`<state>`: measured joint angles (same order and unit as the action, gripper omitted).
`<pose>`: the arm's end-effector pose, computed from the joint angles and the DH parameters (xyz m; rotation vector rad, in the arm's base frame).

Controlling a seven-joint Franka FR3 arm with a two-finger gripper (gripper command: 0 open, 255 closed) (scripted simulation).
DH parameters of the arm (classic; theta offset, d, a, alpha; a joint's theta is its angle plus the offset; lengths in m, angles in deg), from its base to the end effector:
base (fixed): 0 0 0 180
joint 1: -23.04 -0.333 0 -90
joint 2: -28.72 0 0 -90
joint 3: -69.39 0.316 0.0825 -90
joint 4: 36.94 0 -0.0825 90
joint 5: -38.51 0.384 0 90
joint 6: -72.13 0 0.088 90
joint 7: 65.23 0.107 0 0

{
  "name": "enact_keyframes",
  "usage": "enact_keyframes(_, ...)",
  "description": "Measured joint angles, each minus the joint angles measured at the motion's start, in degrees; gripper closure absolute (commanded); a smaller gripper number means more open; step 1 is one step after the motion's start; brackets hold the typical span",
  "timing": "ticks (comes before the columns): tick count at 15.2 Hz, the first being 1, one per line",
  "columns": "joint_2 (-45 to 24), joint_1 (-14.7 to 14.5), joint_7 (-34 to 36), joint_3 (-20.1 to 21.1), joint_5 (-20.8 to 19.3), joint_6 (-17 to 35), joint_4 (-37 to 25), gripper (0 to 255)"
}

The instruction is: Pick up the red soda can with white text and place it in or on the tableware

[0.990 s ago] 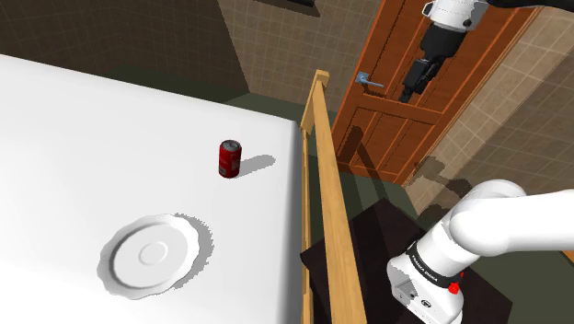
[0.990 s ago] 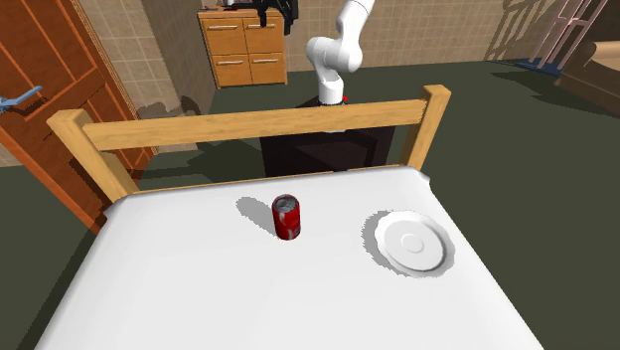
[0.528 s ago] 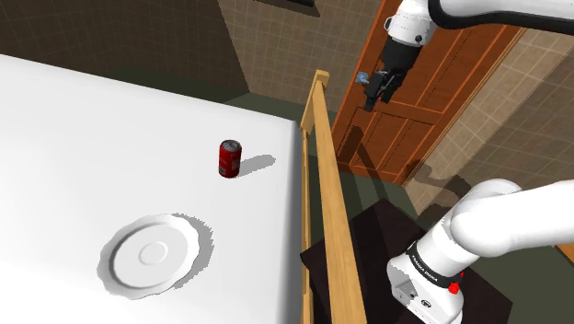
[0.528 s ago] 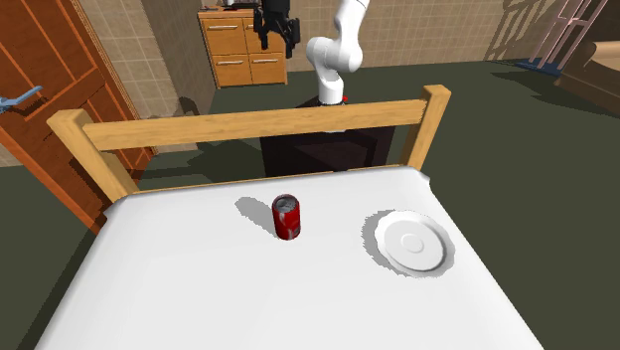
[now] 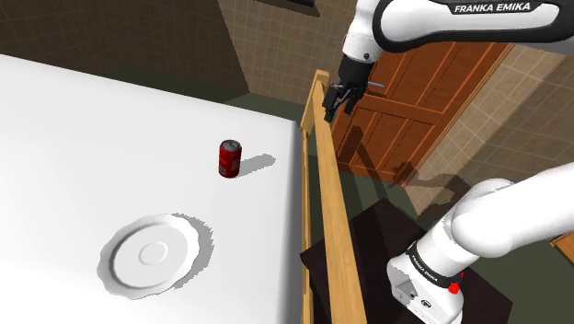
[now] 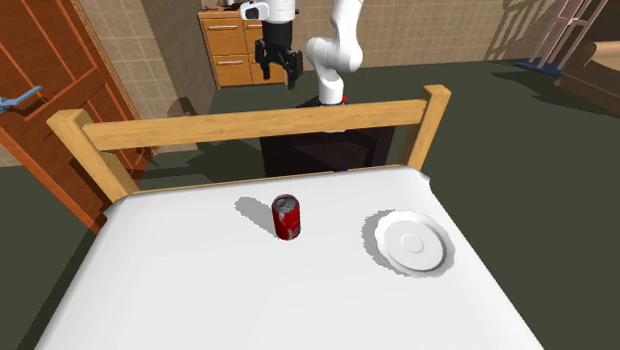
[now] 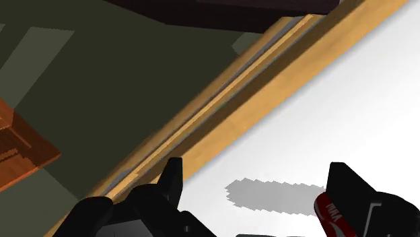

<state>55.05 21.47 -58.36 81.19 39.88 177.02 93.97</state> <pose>0.4029 0.1068 0.5250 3.0715 0.1326 0.0131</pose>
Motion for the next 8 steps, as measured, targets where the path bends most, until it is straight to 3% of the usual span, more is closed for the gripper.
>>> enact_keyframes(8,-15.67,-0.82,7.6,5.06,-0.71,9.1,-6.35,0)
